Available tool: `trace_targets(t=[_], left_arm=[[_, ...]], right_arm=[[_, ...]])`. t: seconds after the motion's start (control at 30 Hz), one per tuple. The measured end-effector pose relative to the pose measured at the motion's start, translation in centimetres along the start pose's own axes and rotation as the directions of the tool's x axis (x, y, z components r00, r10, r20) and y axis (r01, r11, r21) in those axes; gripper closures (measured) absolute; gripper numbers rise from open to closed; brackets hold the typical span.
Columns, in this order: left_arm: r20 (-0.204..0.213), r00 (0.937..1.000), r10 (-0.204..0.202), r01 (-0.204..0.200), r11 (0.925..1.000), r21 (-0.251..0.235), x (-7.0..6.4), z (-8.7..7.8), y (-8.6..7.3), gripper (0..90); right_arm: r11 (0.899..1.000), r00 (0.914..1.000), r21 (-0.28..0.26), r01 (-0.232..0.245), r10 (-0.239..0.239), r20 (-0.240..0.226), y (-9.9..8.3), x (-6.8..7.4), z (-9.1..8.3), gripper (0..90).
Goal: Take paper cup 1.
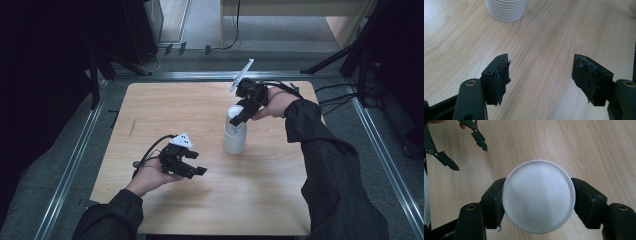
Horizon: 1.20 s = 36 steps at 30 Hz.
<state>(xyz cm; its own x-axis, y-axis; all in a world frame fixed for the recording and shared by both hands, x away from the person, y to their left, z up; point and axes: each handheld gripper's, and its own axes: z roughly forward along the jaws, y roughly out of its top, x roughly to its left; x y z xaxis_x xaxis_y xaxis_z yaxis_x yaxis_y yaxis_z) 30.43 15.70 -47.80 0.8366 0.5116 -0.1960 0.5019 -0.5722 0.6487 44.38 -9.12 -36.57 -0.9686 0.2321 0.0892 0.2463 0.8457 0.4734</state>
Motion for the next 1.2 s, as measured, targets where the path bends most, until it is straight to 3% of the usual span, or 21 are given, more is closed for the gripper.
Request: trace_targets(t=[0.43, 0.97, 1.2], left_arm=[[0.0, 1.0, 0.0, 0.0, 1.0, 0.002, 0.0, 0.0, 0.0, 30.1], [-0.001, 1.0, -0.002, 0.002, 1.0, 0.002, 0.1, 0.0, 0.0, 30.0], [0.0, 1.0, -0.003, 0.003, 1.0, 0.002, 0.2, 0.1, 0.0, 30.0]], right_arm=[[1.0, 1.0, -0.01, -0.001, 0.001, 0.004, 0.2, 0.1, -0.9, 33.4], [1.0, 0.9997, -0.001, -0.014, 0.014, 0.018, 1.3, 0.8, -3.0, 34.0], [1.0, 0.9997, -0.029, -0.007, 0.007, 0.025, 1.5, 1.0, -4.6, 34.2]])
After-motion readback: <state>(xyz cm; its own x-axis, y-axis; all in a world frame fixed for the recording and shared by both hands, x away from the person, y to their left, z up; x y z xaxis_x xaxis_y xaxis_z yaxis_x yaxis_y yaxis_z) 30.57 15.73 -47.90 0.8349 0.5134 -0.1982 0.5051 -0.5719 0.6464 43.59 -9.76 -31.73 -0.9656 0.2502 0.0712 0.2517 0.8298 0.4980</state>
